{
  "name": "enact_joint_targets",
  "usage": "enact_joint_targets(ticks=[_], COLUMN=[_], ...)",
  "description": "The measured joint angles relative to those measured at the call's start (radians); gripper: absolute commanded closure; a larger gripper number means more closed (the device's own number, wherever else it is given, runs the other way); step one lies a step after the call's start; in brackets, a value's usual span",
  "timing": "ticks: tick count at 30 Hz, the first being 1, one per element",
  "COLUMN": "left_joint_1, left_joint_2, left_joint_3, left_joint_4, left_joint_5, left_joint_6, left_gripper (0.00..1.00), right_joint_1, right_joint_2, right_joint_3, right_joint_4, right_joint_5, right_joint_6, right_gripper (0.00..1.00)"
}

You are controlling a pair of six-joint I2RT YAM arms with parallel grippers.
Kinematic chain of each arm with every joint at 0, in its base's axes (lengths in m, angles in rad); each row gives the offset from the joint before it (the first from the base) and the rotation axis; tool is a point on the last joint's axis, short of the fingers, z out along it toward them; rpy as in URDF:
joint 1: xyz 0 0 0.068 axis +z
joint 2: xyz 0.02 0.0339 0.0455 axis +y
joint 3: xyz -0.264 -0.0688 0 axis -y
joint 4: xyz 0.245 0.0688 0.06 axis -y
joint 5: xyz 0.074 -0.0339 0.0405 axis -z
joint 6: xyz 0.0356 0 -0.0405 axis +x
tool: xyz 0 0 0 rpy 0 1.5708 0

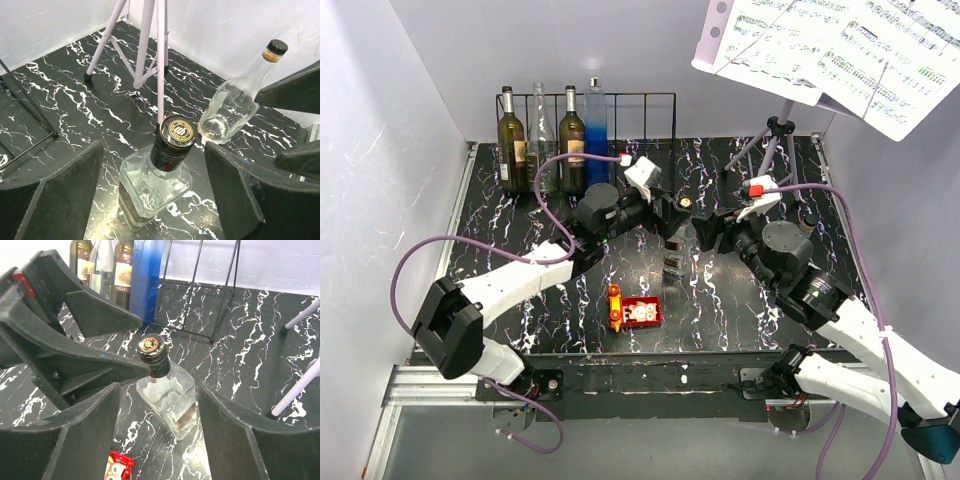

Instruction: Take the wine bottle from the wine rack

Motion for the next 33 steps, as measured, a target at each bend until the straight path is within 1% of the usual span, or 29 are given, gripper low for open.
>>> enact_joint_targets(ticks=[3, 6, 7, 9, 11, 15, 18, 19, 20, 22, 23, 25, 26, 29, 30, 33], left_joint_1=[0.001, 0.001, 0.001, 0.001, 0.0, 0.0, 0.0, 0.0, 0.0, 0.002, 0.002, 0.002, 0.003, 0.039, 0.069, 0.196], left_joint_2=[-0.023, -0.042, -0.05, -0.073, -0.106, -0.195, -0.271, -0.299, -0.328, -0.394, -0.43, -0.496, -0.517, -0.535, -0.518, -0.408], left_joint_3=[-0.01, -0.026, -0.036, -0.054, -0.076, -0.109, -0.112, -0.113, -0.114, -0.122, -0.129, -0.143, -0.145, -0.128, -0.106, 0.001], left_joint_4=[0.0, -0.005, -0.005, -0.019, -0.028, -0.072, -0.138, -0.164, -0.19, -0.241, -0.26, -0.291, -0.301, -0.348, -0.374, -0.457], left_joint_5=[-0.002, -0.011, -0.018, -0.038, -0.071, -0.198, -0.357, -0.409, -0.457, -0.535, -0.563, -0.608, -0.623, -0.636, -0.625, -0.554], left_joint_6=[-0.002, -0.003, -0.003, -0.003, 0.003, 0.018, 0.018, 0.014, 0.008, -0.003, -0.006, -0.007, -0.007, -0.01, -0.018, -0.054], left_gripper=[0.18, 0.14, 0.11, 0.02, 0.02, 0.02, 0.02, 0.02, 0.02, 0.02, 0.02, 0.02, 0.02, 0.02, 0.02, 0.02], right_joint_1=[0.0, 0.0, 0.0, 0.0, 0.0, 0.0, 0.0, 0.0, 0.0, 0.0, 0.0, 0.0, 0.0, 0.002, 0.006, 0.008], right_joint_2=[0.019, 0.05, 0.063, 0.089, 0.124, 0.197, 0.249, 0.267, 0.288, 0.327, 0.343, 0.362, 0.364, 0.347, 0.332, 0.248], right_joint_3=[0.0, 0.0, 0.0, 0.0, 0.004, 0.013, 0.023, 0.03, 0.041, 0.059, 0.067, 0.077, 0.08, 0.08, 0.08, 0.051], right_joint_4=[0.005, 0.015, 0.02, 0.025, 0.026, 0.046, 0.068, 0.074, 0.08, 0.098, 0.101, 0.107, 0.104, 0.071, 0.05, -0.021], right_joint_5=[-0.002, -0.007, -0.011, -0.019, -0.022, -0.026, -0.027, -0.027, -0.026, -0.02, -0.008, 0.016, 0.027, 0.051, 0.058, 0.09], right_joint_6=[0.0, -0.002, -0.003, -0.008, -0.016, -0.029, -0.036, -0.04, -0.046, -0.062, -0.067, -0.084, -0.088, -0.092, -0.098, -0.127], right_gripper=[0.29, 0.29, 0.29, 0.29, 0.3, 0.32, 0.35, 0.38, 0.45, 0.66, 0.72, 0.79, 0.84, 0.96, 0.99, 0.99])
